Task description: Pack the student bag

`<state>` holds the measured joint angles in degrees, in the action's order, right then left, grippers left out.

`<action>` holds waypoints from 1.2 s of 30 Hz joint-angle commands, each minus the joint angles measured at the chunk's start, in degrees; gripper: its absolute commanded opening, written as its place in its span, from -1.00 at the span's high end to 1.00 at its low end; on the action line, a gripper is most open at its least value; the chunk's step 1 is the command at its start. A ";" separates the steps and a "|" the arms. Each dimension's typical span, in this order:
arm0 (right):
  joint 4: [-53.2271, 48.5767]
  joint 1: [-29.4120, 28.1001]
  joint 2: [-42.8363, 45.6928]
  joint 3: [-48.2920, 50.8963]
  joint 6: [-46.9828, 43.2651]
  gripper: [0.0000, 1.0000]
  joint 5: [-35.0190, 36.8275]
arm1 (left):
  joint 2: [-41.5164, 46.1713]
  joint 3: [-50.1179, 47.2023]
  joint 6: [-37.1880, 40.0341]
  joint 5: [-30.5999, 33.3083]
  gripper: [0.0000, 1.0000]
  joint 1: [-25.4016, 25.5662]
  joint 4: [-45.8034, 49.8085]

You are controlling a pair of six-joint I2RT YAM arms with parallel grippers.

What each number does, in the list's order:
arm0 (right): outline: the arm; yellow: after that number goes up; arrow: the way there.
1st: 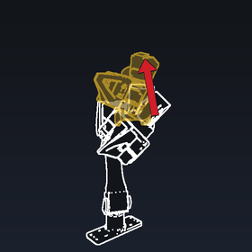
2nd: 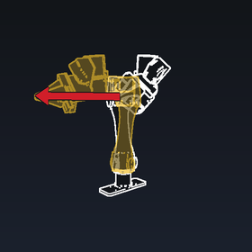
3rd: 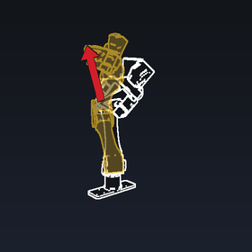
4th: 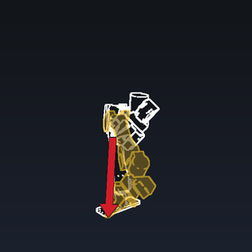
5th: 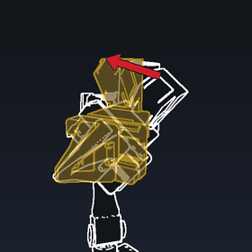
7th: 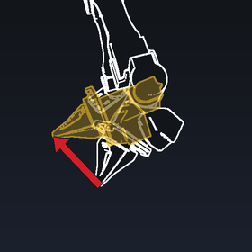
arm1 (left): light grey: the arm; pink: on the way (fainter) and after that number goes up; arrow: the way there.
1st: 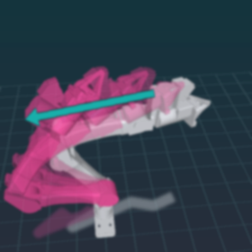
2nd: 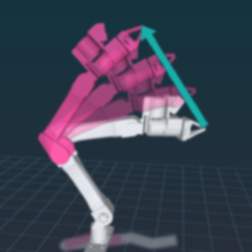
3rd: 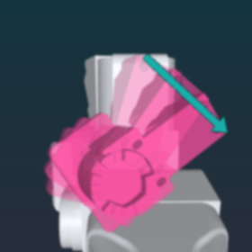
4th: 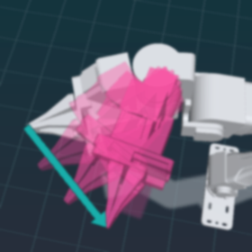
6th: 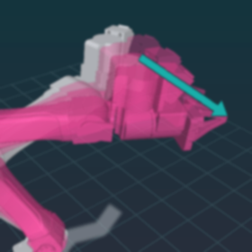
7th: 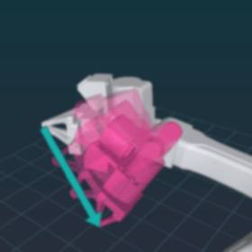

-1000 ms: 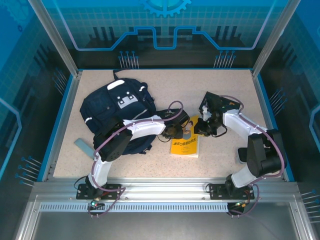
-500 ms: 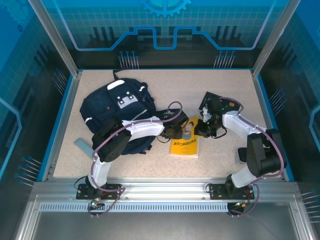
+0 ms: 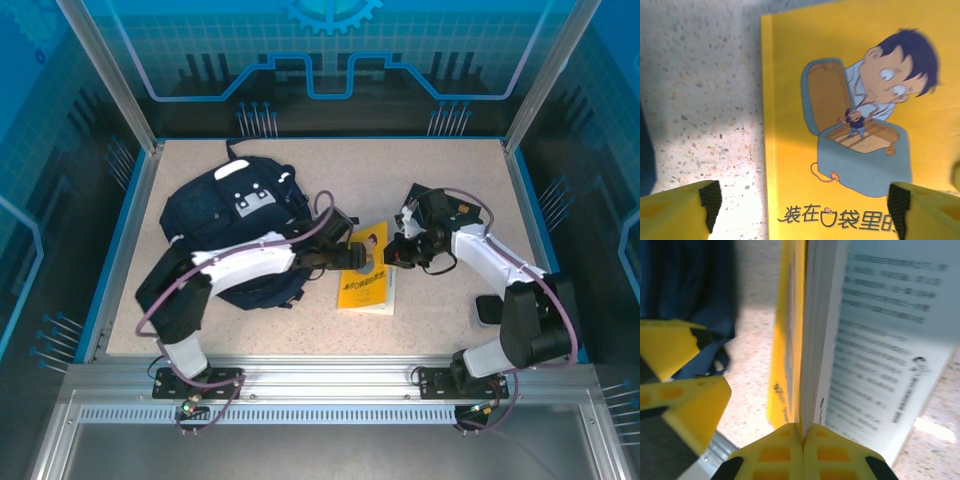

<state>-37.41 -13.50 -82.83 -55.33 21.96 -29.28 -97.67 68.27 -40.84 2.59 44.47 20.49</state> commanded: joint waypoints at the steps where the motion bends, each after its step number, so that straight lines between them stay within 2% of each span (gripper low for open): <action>1: 3.01 0.07 3.46 -2.95 -2.50 1.00 -10.99 | 5.05 -5.68 -2.22 -8.73 -0.86 -3.41 -6.02; 5: 5.01 0.14 5.27 -3.70 -0.66 1.00 -16.58 | 10.67 -13.26 -5.44 -17.02 -0.98 -7.92 -14.97; 11: 6.78 -0.17 7.73 -6.18 1.80 1.00 -21.58 | 15.67 -20.17 -8.43 -24.93 -0.97 -11.66 -25.33; 20: 9.46 -0.40 9.63 -7.07 4.68 1.00 -25.20 | 16.22 -25.38 -14.65 -33.68 -0.97 -13.91 -41.55; 27: 9.75 -0.40 10.26 -7.30 6.66 1.00 -24.81 | 16.67 -25.75 -14.88 -35.13 -0.92 -13.97 -43.72; 30: 8.21 -0.35 9.77 -7.53 6.00 1.00 -23.48 | 17.81 -25.99 -14.60 -35.21 -0.73 -14.02 -44.33; 34: 6.27 0.23 8.67 -7.61 5.78 1.00 -21.22 | 19.93 -26.15 -13.44 -33.98 0.00 -14.23 -42.86; 36: 5.14 0.65 8.13 -7.69 5.39 1.00 -19.84 | 21.51 -26.85 -13.42 -32.58 0.24 -14.23 -42.67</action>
<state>-31.35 -13.37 -74.54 -60.86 27.64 -49.21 -79.79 41.74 -55.22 -29.91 30.09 -20.27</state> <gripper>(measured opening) 0.060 0.417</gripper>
